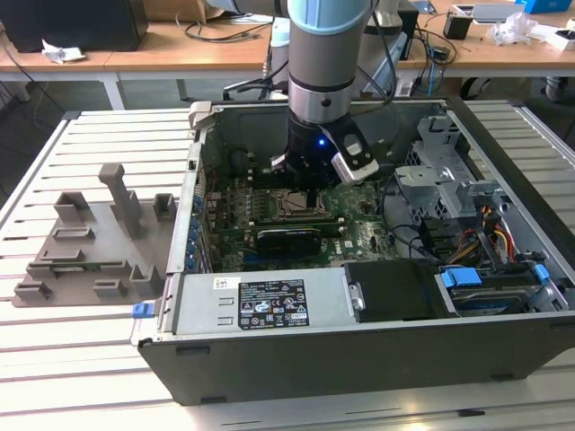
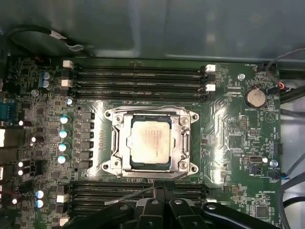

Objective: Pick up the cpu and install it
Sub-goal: 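Install the second cpu locking lever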

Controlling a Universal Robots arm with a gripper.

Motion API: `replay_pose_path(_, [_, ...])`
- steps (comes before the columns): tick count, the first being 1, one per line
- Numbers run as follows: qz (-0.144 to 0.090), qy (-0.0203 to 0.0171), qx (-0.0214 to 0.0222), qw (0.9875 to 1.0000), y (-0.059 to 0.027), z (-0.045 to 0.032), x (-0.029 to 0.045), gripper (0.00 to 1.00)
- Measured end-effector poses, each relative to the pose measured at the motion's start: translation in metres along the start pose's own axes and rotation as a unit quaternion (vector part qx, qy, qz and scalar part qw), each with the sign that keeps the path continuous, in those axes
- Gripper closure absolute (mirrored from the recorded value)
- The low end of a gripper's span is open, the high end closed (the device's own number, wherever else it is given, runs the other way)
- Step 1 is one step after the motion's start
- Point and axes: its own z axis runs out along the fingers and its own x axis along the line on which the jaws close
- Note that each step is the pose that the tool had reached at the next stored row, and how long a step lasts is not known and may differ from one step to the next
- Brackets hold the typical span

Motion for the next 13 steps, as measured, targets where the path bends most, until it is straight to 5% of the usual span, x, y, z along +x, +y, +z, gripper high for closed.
replay_pose_path(8, [0.000,0.0001,0.0000,1.0000,-0.0019,0.0130,0.0003,0.89])
replay_pose_path(13, [0.000,0.0000,-0.0007,1.0000,-0.0070,0.0182,0.0085,0.89])
